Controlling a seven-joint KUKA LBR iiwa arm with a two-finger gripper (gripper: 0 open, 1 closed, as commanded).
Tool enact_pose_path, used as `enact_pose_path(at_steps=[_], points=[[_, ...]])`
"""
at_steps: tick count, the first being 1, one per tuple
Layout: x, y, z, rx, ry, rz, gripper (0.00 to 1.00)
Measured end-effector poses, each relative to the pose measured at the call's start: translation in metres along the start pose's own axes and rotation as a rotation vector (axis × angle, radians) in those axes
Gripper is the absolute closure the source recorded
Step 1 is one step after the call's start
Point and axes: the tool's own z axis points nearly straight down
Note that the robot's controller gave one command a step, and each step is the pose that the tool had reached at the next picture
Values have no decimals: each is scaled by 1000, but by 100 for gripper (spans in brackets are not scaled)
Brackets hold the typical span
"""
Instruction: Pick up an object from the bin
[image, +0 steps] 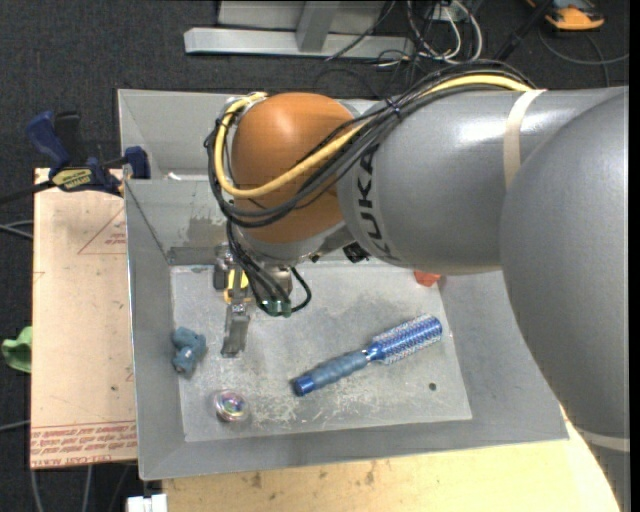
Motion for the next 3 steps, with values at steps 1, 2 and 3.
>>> enact_pose_path(at_steps=[1, 2, 3], points=[[23, -96, 59, 3, -2, -218, 0], [40, -180, 133, 3, 0, -271, 0], [37, -174, 129, 0, -8, -277, 100]])
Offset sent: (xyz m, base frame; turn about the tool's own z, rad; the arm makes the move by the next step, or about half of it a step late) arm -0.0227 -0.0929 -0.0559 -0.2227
